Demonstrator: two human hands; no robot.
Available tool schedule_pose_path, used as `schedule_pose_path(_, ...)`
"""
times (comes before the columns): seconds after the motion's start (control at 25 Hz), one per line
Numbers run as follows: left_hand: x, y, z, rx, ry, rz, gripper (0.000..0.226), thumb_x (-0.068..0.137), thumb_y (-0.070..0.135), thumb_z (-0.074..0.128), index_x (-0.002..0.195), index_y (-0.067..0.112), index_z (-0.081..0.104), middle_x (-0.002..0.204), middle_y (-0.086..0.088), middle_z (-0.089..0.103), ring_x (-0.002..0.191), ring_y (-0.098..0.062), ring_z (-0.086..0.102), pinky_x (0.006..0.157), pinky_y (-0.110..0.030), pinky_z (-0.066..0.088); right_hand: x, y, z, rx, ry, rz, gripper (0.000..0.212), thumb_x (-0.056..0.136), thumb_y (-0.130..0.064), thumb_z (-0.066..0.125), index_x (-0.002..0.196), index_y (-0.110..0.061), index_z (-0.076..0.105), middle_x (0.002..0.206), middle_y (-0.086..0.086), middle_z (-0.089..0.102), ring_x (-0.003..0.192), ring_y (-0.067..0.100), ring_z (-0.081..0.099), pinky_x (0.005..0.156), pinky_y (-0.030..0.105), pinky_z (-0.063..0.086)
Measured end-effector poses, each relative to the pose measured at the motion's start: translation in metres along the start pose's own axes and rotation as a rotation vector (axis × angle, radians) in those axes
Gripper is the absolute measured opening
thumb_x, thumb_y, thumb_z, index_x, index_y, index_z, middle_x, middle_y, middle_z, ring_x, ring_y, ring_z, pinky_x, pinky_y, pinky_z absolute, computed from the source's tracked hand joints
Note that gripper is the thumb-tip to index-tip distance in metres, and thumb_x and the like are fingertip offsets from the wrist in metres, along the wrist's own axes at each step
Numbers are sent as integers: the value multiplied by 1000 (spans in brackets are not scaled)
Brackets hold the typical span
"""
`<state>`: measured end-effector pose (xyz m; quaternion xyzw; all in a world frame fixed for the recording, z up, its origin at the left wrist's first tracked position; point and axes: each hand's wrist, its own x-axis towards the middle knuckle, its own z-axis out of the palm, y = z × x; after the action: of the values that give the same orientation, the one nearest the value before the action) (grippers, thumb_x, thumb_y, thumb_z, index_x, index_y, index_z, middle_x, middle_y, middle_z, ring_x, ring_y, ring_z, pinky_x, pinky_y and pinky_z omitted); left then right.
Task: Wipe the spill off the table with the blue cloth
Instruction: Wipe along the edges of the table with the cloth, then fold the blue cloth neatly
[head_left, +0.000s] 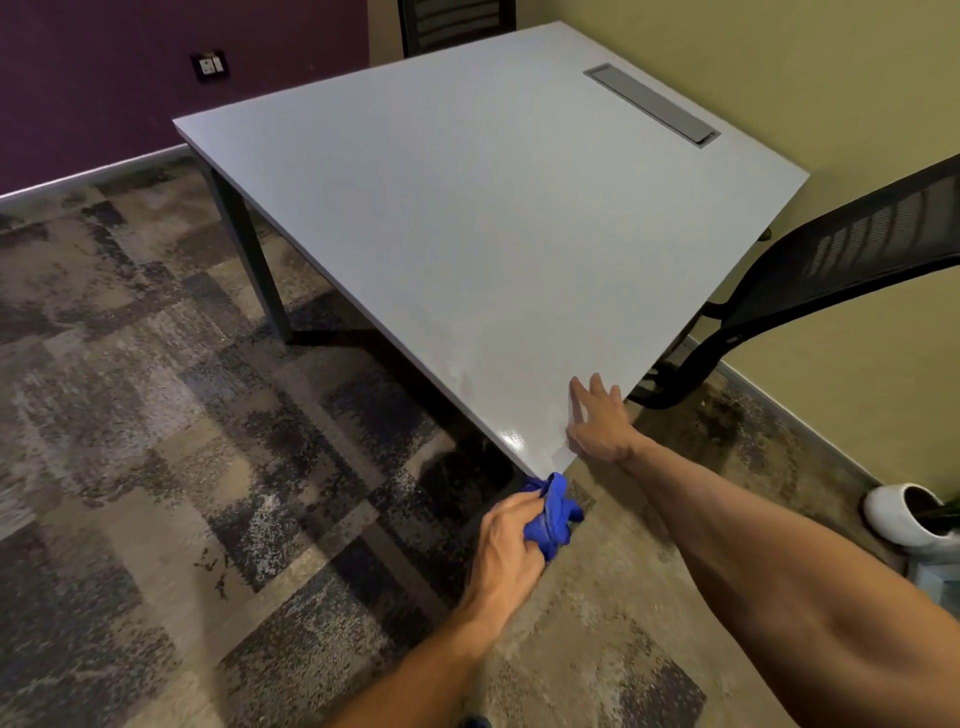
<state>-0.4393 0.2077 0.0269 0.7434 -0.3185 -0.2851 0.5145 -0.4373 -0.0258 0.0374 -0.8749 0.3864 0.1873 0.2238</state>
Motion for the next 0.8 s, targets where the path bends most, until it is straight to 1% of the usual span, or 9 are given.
schedule_pose_path(0.08,-4,10,-8,-63,-24,-13,48,74,0,58,110,30,73,104,17,71,96,10,63,82,-7,49,-15,5,-10,44,-42,-71,60,99,-13,49,156,-11,31,160,19,25,149,49,16,123,51,17)
schedule_pose_path(0.24,-11,25,-23,-151,-37,-126,47,74,-3,57,101,29,76,102,9,73,94,-4,69,77,-25,60,-63,3,-3,433,-28,-74,59,102,-11,51,158,-18,34,159,5,41,144,32,42,119,45,35)
schedule_pose_path(0.36,-14,44,-35,-141,9,-191,51,73,-6,50,104,24,76,95,6,73,90,-11,69,76,-27,58,-92,-9,14,673,16,-63,64,96,12,42,155,-11,38,154,9,48,144,25,44,120,41,35)
schedule_pose_path(0.48,-17,65,-52,-138,44,-184,46,75,-8,47,98,21,75,88,-2,74,85,-20,69,75,-38,58,-117,-24,17,915,70,-28,51,103,6,40,149,-12,46,136,4,65,124,16,62,104,31,52)
schedule_pose_path(0.56,-19,81,-65,-170,73,-184,50,71,-8,46,99,24,73,90,1,74,86,-18,68,73,-33,58,-135,-34,12,1020,113,-26,39,106,-3,43,143,-13,53,115,-7,74,106,5,70,85,19,57)
schedule_pose_path(0.6,-20,88,-72,-181,78,-184,53,70,-8,45,102,23,73,93,3,73,88,-17,67,72,-28,56,-143,-40,9,1065,129,-25,35,107,-6,44,139,-12,56,107,-10,77,100,2,72,80,17,57)
schedule_pose_path(0.64,-22,96,-78,-193,82,-182,52,69,-7,46,104,22,72,94,3,72,88,-17,66,71,-21,53,-151,-46,5,1098,137,-29,32,107,-8,44,136,-10,58,105,-8,77,99,4,73,81,18,57)
schedule_pose_path(0.72,-28,115,-93,-218,87,-144,48,64,2,47,100,24,70,92,4,70,85,-16,65,64,-8,47,-173,-59,-9,1135,168,-49,32,108,-14,45,135,-7,62,115,3,75,108,13,71,94,28,57)
schedule_pose_path(0.8,-34,133,-106,-249,97,-76,44,60,8,47,92,31,67,89,6,71,83,-13,66,63,-8,48,-193,-73,-24,1160,192,-72,31,108,-20,47,131,-11,66,125,9,71,117,19,67,104,37,53)
